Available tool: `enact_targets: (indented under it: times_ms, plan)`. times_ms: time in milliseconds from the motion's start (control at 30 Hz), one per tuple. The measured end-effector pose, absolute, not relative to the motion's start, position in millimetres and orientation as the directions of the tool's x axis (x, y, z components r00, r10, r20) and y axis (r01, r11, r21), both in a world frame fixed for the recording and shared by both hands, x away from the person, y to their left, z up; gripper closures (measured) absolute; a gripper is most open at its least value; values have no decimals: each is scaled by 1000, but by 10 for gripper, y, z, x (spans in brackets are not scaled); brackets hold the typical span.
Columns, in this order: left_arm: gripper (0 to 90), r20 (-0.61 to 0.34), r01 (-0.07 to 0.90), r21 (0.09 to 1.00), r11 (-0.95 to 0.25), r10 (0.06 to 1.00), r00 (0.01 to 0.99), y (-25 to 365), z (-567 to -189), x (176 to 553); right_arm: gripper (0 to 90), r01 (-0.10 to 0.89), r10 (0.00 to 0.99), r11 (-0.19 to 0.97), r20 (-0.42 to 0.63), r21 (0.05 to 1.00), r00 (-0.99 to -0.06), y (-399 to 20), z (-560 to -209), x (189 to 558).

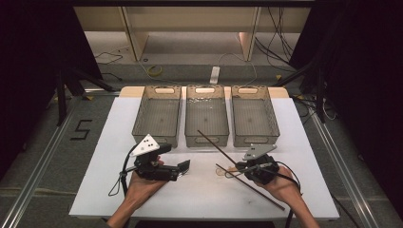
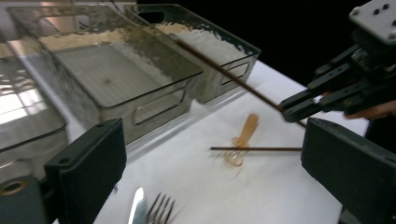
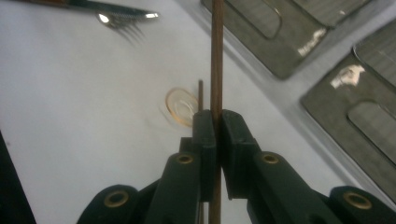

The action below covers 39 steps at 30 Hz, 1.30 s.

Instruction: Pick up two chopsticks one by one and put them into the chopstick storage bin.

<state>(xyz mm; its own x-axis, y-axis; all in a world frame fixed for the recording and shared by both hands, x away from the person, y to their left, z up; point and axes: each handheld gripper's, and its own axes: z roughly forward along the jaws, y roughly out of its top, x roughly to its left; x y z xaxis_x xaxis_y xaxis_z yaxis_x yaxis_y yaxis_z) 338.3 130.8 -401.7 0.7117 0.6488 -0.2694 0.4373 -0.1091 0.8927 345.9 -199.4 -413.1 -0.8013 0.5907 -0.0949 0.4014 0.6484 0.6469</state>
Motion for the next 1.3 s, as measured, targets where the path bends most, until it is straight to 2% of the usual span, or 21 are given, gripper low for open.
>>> enact_targets:
  times_ms: [400, 600, 833, 900, 933, 1033, 1300]
  plan:
    - [98, -387, 531, 845, -64, 613, 689, 1060, -4030, 3641, 851, 374, 577, 610, -69, 699, -813, -1745, -4090, 3499]
    - [155, -384, 540, 839, -70, 627, 678, 985, -4066, 3629, 851, 367, 571, 588, -48, 721, -820, -1609, -4109, 3484]
    - [186, -433, 584, 811, -47, 623, 651, 1001, -4103, 3652, 851, 357, 555, 567, -25, 743, -831, -1497, -4122, 3461]
    - [250, -452, 592, 806, -27, 616, 644, 1026, -4114, 3664, 851, 352, 546, 561, -15, 749, -838, -1444, -4132, 3450]
    - [250, -456, 591, 806, -27, 608, 650, 1037, -4122, 3668, 851, 352, 546, 561, -15, 749, -838, -1444, -4132, 3450]
    - [381, -454, 586, 810, -29, 600, 658, 1039, -4145, 3665, 851, 345, 539, 561, -17, 753, -842, -1395, -4150, 3443]
    - [538, -486, 595, 803, -30, 545, 683, 1033, -4179, 3671, 851, 337, 538, 535, -6, 775, -843, -1360, -4115, 3426]
